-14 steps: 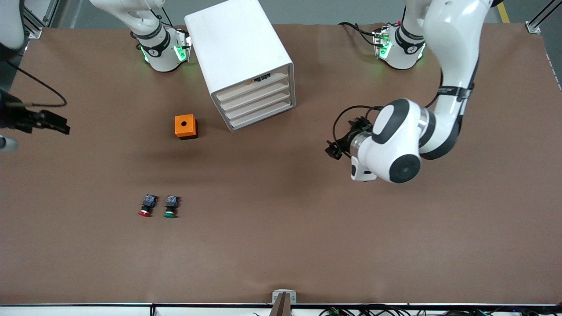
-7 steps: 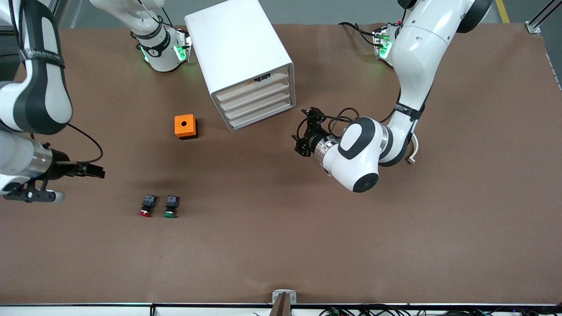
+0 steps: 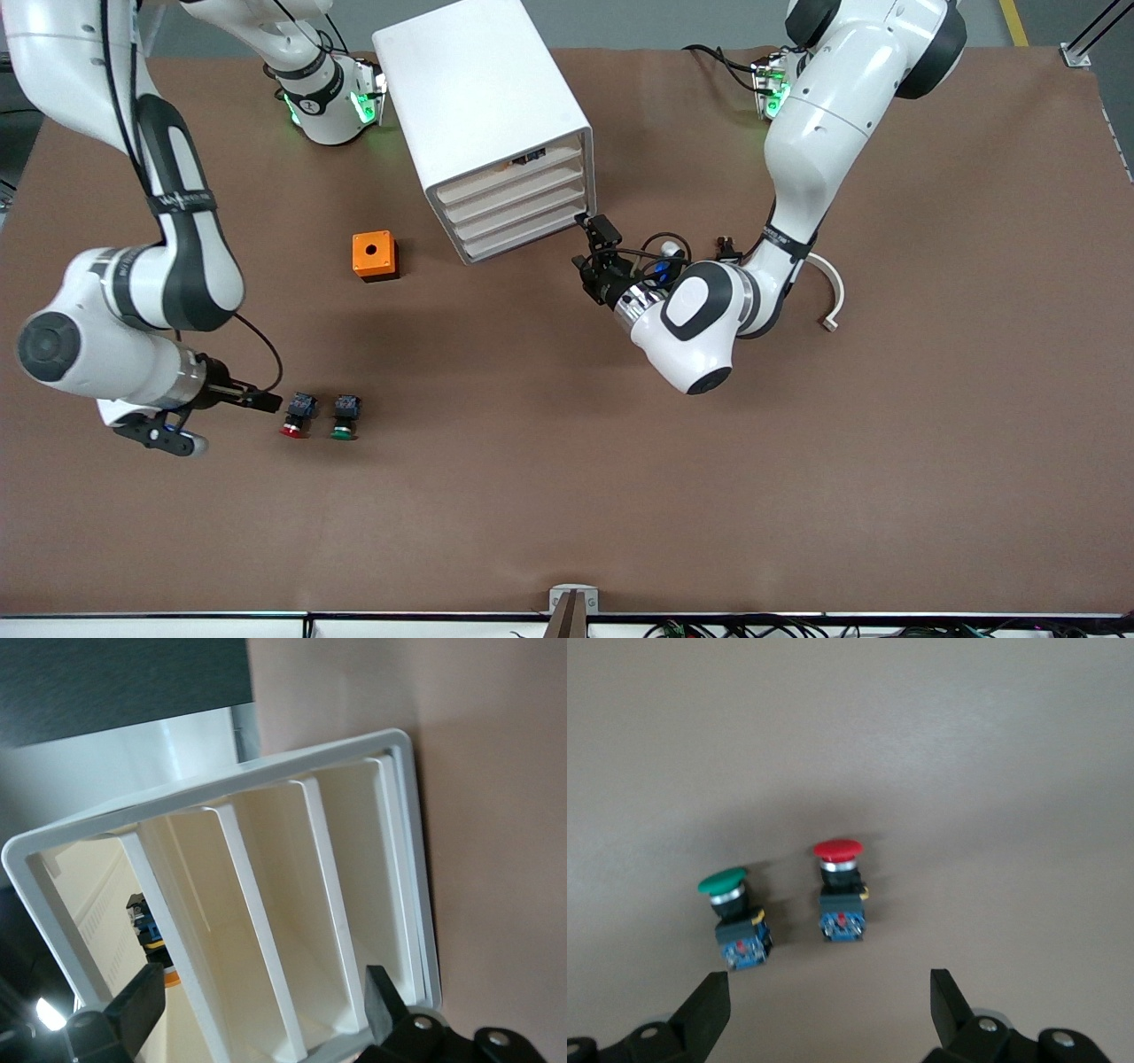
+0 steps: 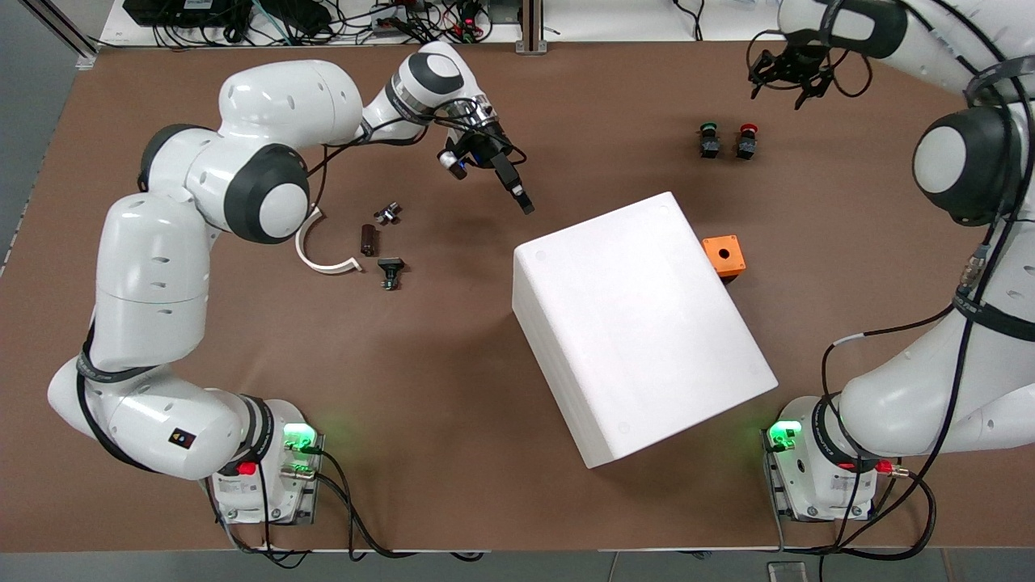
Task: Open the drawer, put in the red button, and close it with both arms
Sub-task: 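Pull the drawer open with the left gripper while the right gripper grasps the button, then lift and carry the red button with the right gripper to the open drawer, then lower the red button into the drawer and open the right gripper, then withdraw the right gripper while the left gripper moves to the drawer front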
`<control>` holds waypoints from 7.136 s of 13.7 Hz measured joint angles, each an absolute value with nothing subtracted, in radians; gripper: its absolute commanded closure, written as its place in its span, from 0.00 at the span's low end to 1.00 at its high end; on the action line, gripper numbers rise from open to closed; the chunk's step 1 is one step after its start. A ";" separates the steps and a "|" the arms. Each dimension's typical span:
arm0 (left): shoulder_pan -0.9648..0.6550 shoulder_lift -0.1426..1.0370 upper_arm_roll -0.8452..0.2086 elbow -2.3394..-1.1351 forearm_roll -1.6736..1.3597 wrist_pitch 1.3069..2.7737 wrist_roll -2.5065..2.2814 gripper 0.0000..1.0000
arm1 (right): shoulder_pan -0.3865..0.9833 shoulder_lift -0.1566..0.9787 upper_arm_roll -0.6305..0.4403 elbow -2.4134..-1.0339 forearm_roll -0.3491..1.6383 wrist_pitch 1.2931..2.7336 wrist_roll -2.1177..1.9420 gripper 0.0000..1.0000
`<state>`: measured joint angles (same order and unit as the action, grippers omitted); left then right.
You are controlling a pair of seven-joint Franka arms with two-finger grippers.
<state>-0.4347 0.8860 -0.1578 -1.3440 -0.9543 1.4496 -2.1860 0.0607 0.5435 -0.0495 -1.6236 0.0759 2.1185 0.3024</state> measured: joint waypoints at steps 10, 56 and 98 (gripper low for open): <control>-0.509 0.937 -0.210 -1.371 -0.959 1.390 -2.263 0.44 | 0.063 0.644 -0.056 -1.723 0.076 2.366 0.312 0.00; -0.265 0.957 -0.202 -1.256 -1.049 1.369 -1.870 0.00 | 0.864 0.293 -0.032 -1.811 0.133 2.125 1.847 1.00; -0.722 0.731 -0.196 -1.344 0.022 2.003 -1.294 0.00 | 0.015 0.139 -0.073 -1.413 -0.018 1.398 -0.020 0.00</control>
